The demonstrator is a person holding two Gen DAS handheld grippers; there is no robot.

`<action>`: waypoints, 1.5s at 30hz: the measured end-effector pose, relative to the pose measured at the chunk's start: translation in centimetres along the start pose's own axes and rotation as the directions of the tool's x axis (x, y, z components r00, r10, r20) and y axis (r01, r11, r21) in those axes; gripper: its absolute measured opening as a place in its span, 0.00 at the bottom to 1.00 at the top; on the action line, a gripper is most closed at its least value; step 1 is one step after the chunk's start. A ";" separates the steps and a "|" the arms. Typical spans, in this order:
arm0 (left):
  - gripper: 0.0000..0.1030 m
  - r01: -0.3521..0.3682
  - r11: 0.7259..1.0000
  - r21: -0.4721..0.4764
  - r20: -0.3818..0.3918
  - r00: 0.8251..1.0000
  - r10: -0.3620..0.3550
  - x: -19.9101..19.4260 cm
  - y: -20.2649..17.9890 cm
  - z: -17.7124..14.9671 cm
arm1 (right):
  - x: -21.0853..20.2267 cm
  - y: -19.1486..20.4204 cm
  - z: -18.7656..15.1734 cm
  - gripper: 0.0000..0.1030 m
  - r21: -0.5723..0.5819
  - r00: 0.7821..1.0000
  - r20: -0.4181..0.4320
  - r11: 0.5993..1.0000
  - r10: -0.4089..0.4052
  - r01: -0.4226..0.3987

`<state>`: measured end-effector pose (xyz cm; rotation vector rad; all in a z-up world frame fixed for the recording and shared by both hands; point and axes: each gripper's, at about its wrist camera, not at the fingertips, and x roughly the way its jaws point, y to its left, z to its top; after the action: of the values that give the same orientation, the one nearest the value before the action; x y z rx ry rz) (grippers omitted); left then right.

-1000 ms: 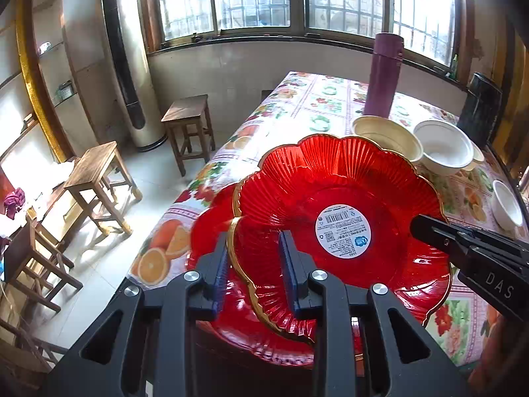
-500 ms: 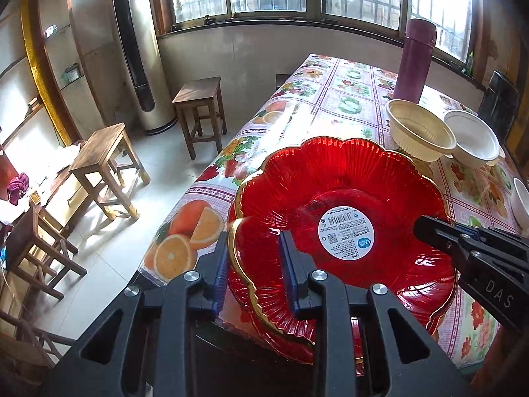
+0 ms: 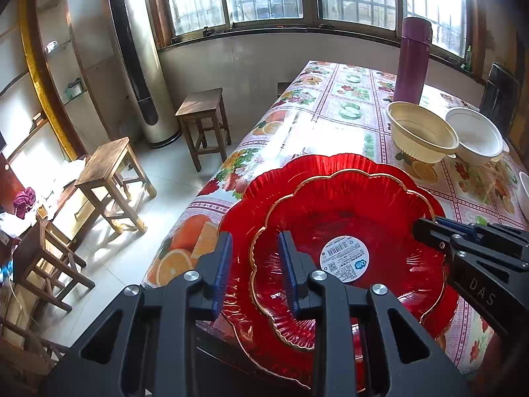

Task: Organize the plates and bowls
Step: 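Lift the small red plate onto the large red plate and release, then move the left gripper to the white paper bowl and grasp its rim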

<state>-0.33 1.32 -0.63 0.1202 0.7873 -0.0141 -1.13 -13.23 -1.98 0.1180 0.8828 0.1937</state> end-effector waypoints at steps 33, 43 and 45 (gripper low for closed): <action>0.43 -0.021 0.988 0.154 0.134 0.991 0.000 -4.4 -10.4 4.0 | -9.8 -10.7 1.5 0.48 0.126 0.938 0.345 0.992 -0.040 -0.004; 0.59 0.186 0.964 0.190 0.011 0.981 -0.191 -2.6 -18.2 7.1 | -12.4 -21.9 1.8 0.54 0.321 0.906 0.376 0.944 -0.194 0.069; 0.60 0.239 0.955 0.175 -0.033 0.971 -0.237 -1.8 -19.6 7.7 | -12.7 -24.1 1.8 0.55 0.360 0.899 0.373 0.929 -0.228 0.086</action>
<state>2.71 -19.09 4.01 0.1945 0.8079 -0.3134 -4.74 -39.53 4.39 0.3903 0.4926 -0.1379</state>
